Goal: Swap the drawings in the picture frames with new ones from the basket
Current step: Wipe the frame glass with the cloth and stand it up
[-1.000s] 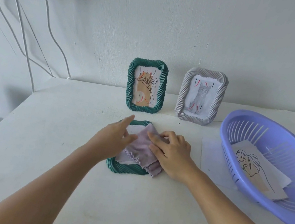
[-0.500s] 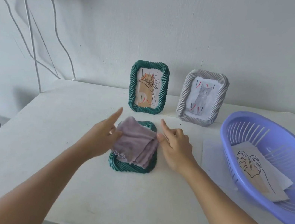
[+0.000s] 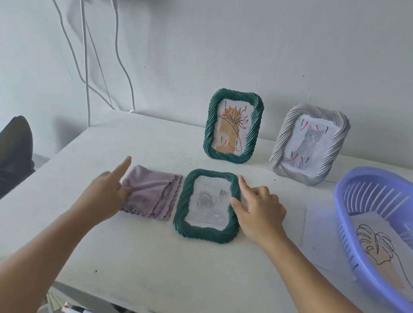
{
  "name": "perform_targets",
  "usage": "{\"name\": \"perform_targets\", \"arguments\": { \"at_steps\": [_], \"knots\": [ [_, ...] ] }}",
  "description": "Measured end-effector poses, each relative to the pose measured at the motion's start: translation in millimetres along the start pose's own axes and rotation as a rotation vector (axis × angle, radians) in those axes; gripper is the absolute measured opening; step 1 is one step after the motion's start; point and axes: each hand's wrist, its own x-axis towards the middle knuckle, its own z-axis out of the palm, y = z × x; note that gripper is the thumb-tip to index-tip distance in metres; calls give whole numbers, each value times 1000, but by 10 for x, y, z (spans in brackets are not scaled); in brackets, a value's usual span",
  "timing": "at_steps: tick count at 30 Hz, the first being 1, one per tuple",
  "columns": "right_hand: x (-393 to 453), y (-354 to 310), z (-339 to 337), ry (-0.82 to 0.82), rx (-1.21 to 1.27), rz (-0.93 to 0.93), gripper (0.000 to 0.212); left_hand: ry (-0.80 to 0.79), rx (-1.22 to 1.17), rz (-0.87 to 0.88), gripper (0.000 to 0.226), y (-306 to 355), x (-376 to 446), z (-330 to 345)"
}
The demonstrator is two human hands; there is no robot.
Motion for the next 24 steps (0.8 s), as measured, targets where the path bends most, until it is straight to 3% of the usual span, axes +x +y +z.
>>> {"name": "perform_targets", "arguments": {
  "at_steps": [5,9,16,24],
  "knots": [
    [-1,0,7,-16,31,16,69,138,172,65,69,320,-69,70],
    [-14,2,12,-24,12,32,75,42,240,164,68,717,-84,314],
    [-17,-30,9,-104,6,43,81,-69,384,173,70,946,-112,683],
    [-46,-100,-32,-105,33,52,75,-112,230,53,61,967,-120,728]
  ]
}}
